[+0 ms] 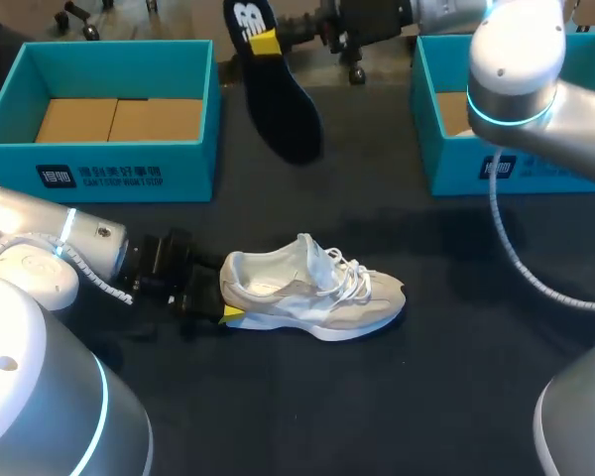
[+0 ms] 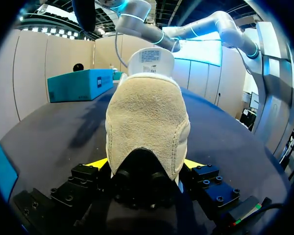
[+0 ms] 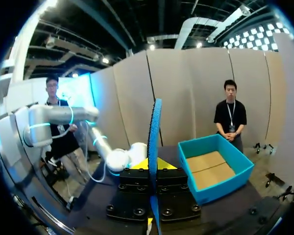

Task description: Take the shoe out of the shoebox, open the shoe tongue, remove and reinsert the insole, then place the shoe into the shoebox

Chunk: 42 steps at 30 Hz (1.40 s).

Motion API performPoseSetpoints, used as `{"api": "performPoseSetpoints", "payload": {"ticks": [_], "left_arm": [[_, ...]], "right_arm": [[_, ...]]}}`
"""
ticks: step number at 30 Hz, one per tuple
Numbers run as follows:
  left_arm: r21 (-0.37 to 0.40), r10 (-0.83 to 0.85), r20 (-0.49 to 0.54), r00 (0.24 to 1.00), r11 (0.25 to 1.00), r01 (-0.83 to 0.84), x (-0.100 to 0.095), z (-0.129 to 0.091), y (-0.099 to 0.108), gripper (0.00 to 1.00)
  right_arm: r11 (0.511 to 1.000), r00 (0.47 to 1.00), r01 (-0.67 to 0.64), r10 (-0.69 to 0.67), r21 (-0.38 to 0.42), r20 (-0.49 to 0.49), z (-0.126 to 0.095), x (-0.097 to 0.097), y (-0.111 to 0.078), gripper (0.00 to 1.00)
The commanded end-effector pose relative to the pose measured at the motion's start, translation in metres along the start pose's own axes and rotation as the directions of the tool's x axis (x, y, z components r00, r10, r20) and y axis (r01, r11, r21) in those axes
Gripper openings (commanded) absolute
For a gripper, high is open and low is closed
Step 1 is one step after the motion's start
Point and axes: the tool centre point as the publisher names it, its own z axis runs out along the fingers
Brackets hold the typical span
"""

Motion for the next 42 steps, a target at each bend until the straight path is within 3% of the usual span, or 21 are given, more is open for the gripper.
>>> {"api": "performPoseSetpoints", "payload": {"ticks": [1,8,20,33,42], "left_arm": [[-0.003,-0.001,-0.002,1.000,1.000,0.001,-0.001,0.001,0.000,0.00],[-0.003,-0.001,-0.002,1.000,1.000,0.001,-0.001,0.001,0.000,0.00],[-0.003,-0.001,-0.002,1.000,1.000,0.001,-0.001,0.001,0.000,0.00],[-0.003,-0.001,-0.002,1.000,1.000,0.001,-0.001,0.001,0.000,0.00],[-0.003,-0.001,-0.002,1.000,1.000,0.001,-0.001,0.001,0.000,0.00]], "right_arm": [[0.992,0.999,-0.018,0.014,-0.126,-0.034,-0.006,0.010,0.007,0.00],[0.973,0.993,-0.103,0.089,-0.207,-0.073,-0.018,0.036,0.025,0.00],[0.940,0.955,-0.279,0.250,-0.197,-0.162,-0.026,0.089,0.041,0.00],[0.934,0.948,-0.319,0.311,-0.159,-0.072,-0.040,0.141,0.054,0.00],[0.901,0.914,-0.406,0.398,-0.152,-0.084,-0.043,0.171,0.051,0.00]]}}
